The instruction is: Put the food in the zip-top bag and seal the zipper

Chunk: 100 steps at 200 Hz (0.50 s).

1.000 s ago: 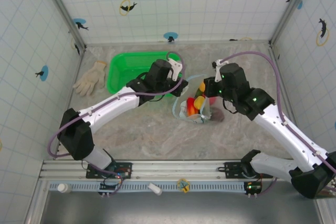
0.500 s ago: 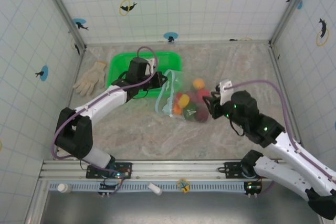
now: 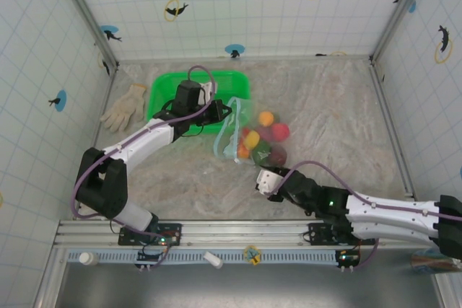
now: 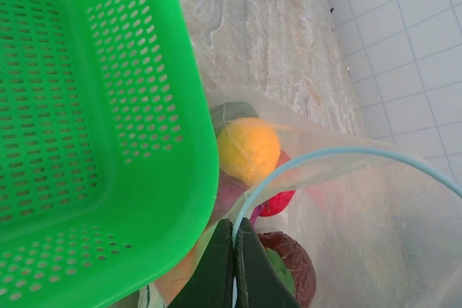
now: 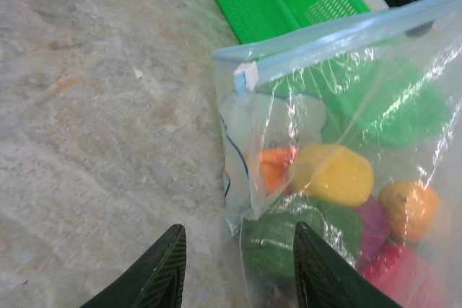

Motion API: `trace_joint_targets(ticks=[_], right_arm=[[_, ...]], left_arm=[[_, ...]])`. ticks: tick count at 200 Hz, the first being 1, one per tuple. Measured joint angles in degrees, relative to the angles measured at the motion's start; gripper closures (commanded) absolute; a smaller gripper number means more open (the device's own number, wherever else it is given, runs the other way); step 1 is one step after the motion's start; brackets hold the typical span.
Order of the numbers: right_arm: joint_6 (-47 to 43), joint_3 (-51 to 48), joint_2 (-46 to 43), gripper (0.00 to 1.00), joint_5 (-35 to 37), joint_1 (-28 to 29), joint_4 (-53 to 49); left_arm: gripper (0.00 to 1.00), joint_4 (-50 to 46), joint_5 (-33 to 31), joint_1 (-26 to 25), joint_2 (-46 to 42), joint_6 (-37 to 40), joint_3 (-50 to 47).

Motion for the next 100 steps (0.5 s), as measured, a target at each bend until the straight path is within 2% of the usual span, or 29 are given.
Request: trace_joint_targets(ticks=[48,100], right_arm=[[-4.24,-0.33,9.86,0.6,0.04,-2.01,14.08],[-5.05,-0.33,14.56,0.67,-1.77,-3.61,21.31]], left_arm=[[1.0,0.55,1.53,0.11,0.02,-1.33,-0.15],[1.0,1.62,2.16,0.11,0.02,-2.45,-0.81]])
